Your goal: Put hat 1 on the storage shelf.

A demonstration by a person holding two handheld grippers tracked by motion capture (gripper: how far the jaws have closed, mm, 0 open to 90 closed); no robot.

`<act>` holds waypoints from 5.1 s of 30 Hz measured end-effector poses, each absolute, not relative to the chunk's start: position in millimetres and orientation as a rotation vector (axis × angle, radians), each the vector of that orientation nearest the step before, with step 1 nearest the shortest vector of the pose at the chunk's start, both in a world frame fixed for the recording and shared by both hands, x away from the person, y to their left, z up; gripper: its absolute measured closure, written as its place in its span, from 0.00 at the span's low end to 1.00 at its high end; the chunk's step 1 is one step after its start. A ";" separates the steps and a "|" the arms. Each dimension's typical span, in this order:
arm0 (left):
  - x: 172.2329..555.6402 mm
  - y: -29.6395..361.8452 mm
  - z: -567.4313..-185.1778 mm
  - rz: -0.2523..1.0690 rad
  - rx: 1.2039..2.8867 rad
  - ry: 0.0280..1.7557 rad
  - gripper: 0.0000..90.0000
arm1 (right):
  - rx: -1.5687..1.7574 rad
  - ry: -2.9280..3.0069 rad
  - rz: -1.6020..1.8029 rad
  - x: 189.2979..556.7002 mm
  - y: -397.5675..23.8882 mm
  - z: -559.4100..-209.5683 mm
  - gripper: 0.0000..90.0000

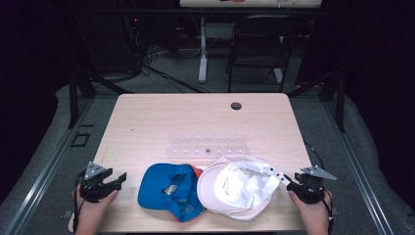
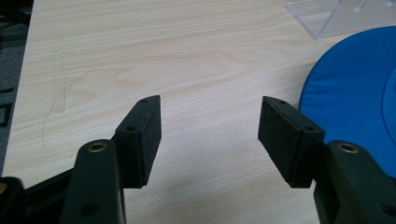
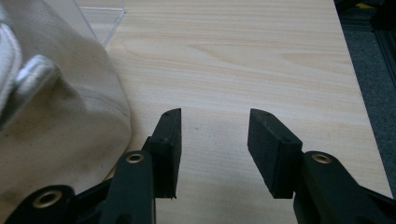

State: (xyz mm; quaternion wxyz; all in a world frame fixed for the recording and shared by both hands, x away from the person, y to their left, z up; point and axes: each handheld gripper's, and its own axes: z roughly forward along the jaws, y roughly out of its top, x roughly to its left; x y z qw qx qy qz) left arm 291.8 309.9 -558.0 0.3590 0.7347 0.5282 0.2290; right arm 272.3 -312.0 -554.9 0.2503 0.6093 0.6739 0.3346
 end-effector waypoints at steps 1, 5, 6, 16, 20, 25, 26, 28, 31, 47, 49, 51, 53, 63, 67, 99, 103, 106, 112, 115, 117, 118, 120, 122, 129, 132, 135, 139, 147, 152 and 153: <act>291.3 309.5 -557.5 0.587 1.902 1.361 0.46 | 1.668 1.837 0.907 271.6 -312.2 -553.8 0.61; 290.7 307.3 -558.3 0.587 1.898 1.344 0.46 | 1.690 1.830 0.927 271.2 -313.6 -552.8 0.62; 289.9 306.0 -558.3 0.587 1.898 1.333 0.45 | 1.696 1.829 0.939 271.0 -314.9 -551.8 0.62; 290.0 302.6 -557.6 0.600 1.922 1.308 0.42 | 1.722 1.825 0.978 266.7 -316.9 -546.1 0.62; 288.8 302.1 -556.3 0.629 1.919 1.306 0.40 | 1.728 1.816 0.982 266.2 -317.0 -542.6 0.61; 288.7 302.8 -554.6 0.627 1.920 1.308 0.38 | 1.726 1.828 0.972 266.7 -314.8 -542.8 0.61; 288.9 302.6 -555.0 0.620 1.910 1.308 0.39 | 1.723 1.837 0.953 267.3 -313.6 -542.3 0.61; 288.5 302.4 -554.1 0.614 1.916 1.310 0.40 | 1.728 1.842 0.953 267.9 -312.8 -540.2 0.61; 288.1 301.9 -554.0 0.617 1.916 1.307 0.40 | 1.734 1.843 0.945 268.5 -312.6 -537.6 0.61; 289.2 300.0 -556.3 0.610 1.907 1.338 0.40 | 1.801 1.887 0.953 270.2 -329.2 -496.4 0.60; 289.4 300.3 -555.7 0.603 1.920 1.349 0.40 | 1.795 1.892 0.959 270.1 -330.4 -490.5 0.60; 289.6 300.2 -556.0 0.605 1.917 1.355 0.41 | 1.797 1.894 0.958 270.0 -330.8 -487.6 0.60; 289.8 300.6 -556.0 0.599 1.923 1.364 0.41 | 1.792 1.919 0.961 271.2 -332.4 -479.9 0.60; 289.7 299.2 -555.9 0.587 1.897 1.318 0.43 | 1.759 1.979 0.959 275.8 -322.5 -462.5 0.64; 289.7 296.4 -555.7 0.574 1.894 1.307 0.45 | 1.738 2.015 0.928 279.0 -314.0 -457.2 0.60; 290.5 292.5 -560.4 0.586 1.955 1.323 0.43 | 2.038 2.334 0.733 322.5 -284.6 -453.9 0.59; 290.8 292.5 -560.4 0.586 1.955 1.322 0.43 | 2.086 2.357 0.701 327.2 -282.7 -461.3 0.59; 290.8 293.0 -560.2 0.588 1.957 1.324 0.43 | 2.134 2.360 0.716 329.8 -282.5 -465.8 0.59; 291.2 293.9 -560.4 0.587 1.959 1.323 0.43 | 2.192 2.399 0.702 332.5 -282.1 -476.6 0.60; 291.5 293.6 -561.0 0.586 1.957 1.323 0.43 | 2.251 2.337 0.736 331.1 -279.2 -482.5 0.62; 291.6 293.7 -561.0 0.586 1.959 1.322 0.43 | 2.269 2.321 0.752 330.9 -279.9 -483.2 0.65; 291.7 293.6 -561.2 0.585 1.954 1.327 0.43 | 2.278 2.309 0.768 331.0 -280.5 -483.5 0.67; 291.6 293.9 -560.9 0.586 1.956 1.325 0.43 | 2.272 2.297 0.776 331.0 -281.5 -483.5 0.71; 291.6 294.1 -560.8 0.587 1.957 1.325 0.43 | 2.244 2.341 0.730 331.5 -283.7 -482.4 0.76; 291.8 293.5 -561.4 0.585 1.957 1.325 0.43 | 2.193 2.333 0.717 328.2 -276.4 -478.8 0.88; 291.8 293.3 -561.5 0.586 1.962 1.322 0.43 | 2.183 2.333 0.700 327.8 -271.9 -476.2 0.89; 291.9 293.5 -561.7 0.587 1.958 1.324 0.43 | 2.174 2.362 0.682 329.1 -271.3 -473.6 0.90; 291.9 295.1 -561.4 0.588 1.962 1.329 0.43 | 2.164 2.371 0.676 330.1 -267.6 -468.7 0.90; 291.9 295.6 -561.1 0.582 1.963 1.329 0.43 | 2.160 2.356 0.688 328.0 -262.7 -459.5 0.90; 291.9 294.2 -561.6 0.588 1.961 1.326 0.43 | 2.143 2.367 0.700 327.1 -261.2 -452.6 0.90; 291.9 294.3 -561.6 0.587 1.962 1.326 0.43 | 2.147 2.351 0.701 326.5 -259.6 -451.8 0.90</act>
